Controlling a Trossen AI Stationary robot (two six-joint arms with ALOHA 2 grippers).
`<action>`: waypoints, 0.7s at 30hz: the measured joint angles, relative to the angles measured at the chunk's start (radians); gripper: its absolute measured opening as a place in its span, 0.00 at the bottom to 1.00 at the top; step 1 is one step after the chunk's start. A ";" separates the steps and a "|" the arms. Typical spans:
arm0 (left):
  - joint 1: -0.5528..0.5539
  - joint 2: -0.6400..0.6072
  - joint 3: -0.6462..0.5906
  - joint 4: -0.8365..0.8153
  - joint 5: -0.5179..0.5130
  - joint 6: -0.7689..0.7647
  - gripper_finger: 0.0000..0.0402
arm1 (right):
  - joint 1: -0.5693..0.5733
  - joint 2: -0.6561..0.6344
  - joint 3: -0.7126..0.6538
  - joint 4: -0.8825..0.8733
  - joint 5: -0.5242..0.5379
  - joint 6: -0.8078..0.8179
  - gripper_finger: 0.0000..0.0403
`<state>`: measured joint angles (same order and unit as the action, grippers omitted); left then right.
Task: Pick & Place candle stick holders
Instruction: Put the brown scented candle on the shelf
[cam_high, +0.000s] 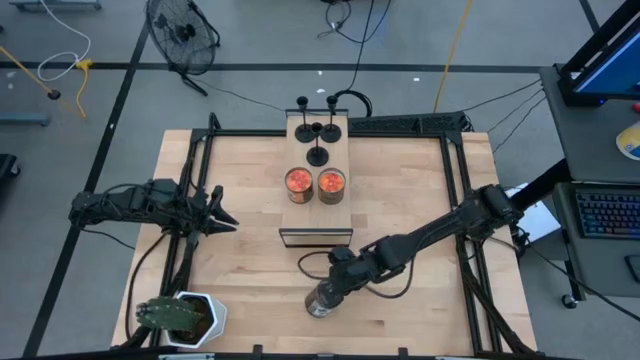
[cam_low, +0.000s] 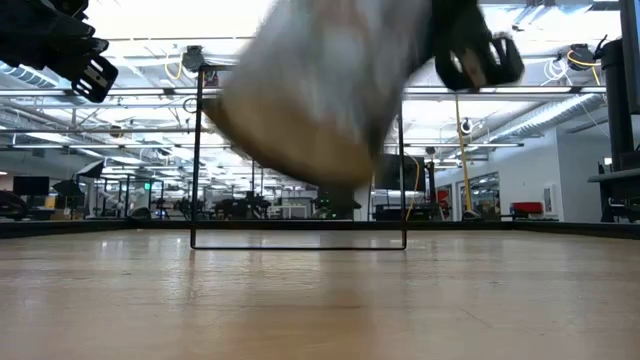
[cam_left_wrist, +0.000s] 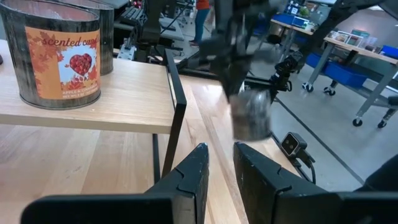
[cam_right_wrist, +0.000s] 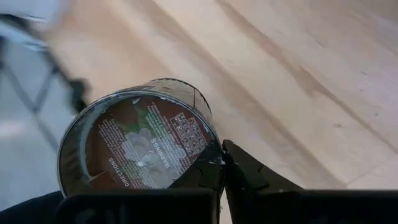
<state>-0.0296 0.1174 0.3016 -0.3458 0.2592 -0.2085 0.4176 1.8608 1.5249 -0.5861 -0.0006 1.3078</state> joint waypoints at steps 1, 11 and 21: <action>0.000 0.000 0.000 0.000 0.000 0.000 0.20 | 0.000 -0.019 0.001 0.005 0.000 -0.008 0.00; 0.000 0.000 0.000 0.006 -0.020 0.001 0.20 | -0.026 -0.236 0.027 -0.022 0.058 -0.093 0.00; 0.000 0.000 0.000 0.007 -0.053 -0.010 0.20 | -0.158 -0.252 0.336 -0.373 0.158 -0.434 0.00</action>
<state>-0.0296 0.1177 0.3016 -0.3389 0.2066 -0.2186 0.2594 1.6086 1.8612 -0.9591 0.1574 0.8738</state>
